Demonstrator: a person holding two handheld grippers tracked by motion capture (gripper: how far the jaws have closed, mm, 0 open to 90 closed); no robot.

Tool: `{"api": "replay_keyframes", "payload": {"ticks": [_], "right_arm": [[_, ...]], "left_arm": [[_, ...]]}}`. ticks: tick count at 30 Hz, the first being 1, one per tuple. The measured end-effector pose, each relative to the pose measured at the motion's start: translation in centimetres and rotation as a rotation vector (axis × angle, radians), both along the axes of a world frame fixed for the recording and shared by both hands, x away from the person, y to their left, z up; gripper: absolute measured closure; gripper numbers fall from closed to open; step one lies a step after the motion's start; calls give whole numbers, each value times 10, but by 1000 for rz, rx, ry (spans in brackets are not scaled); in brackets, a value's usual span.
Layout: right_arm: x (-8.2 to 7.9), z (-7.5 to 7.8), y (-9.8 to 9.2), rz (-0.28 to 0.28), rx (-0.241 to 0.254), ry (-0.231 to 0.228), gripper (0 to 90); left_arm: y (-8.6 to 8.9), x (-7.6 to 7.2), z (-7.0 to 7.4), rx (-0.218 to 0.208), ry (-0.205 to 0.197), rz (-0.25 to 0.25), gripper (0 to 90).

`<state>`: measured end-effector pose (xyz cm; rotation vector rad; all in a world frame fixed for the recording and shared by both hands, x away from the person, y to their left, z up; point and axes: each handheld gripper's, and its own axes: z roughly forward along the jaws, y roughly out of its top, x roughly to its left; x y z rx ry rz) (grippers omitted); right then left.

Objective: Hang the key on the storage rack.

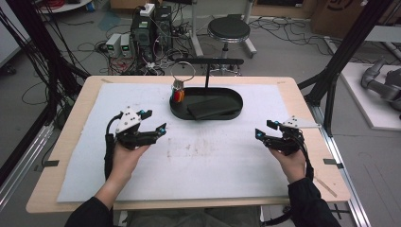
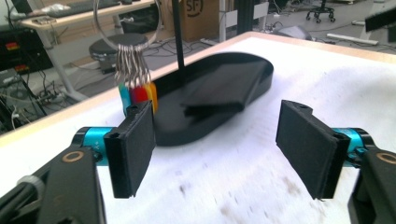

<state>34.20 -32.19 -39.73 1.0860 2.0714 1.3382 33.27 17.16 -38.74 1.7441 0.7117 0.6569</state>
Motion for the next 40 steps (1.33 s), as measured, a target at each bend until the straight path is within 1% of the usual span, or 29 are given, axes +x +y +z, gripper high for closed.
{"api": "replay_keyframes", "payload": {"ticks": [1,3,4,5,6,10,11,14,19,20,25,28,32,40], "right_arm": [[0,0,0,-2,-2,-2,332],[0,0,0,-4,-5,-2,328],[1,0,0,-7,-11,-3,325],[1,-1,1,-10,-14,-4,325],[1,-1,1,-10,-13,-6,325],[1,-1,1,-20,-27,-10,325],[1,-1,1,-23,-35,-12,325],[1,-1,1,-31,-44,-14,324],[0,-2,1,-42,-60,-12,324],[0,-2,1,-43,-61,-14,324],[1,-3,2,-46,-73,-6,324],[1,-3,2,-43,-76,-10,324],[1,-3,2,-42,-77,-7,324],[0,-3,1,-44,-80,-11,324]], "left_arm": [[3,-3,-4,6,0,6,276],[9,-6,-10,-10,11,15,276],[12,-7,-13,-10,13,20,276],[15,-8,-15,-3,7,27,275],[18,-9,-17,-1,4,37,274],[27,-9,-19,-17,5,66,268],[28,-9,-19,-12,2,71,262],[29,-7,-18,-12,-5,69,262],[29,-5,-21,-19,6,66,259],[30,-4,-21,-15,7,67,258],[31,-4,-23,-15,11,82,253],[32,-3,-24,-15,15,79,253],[32,-2,-23,-24,16,82,252],[31,0,-25,-17,24,78,253]]}}
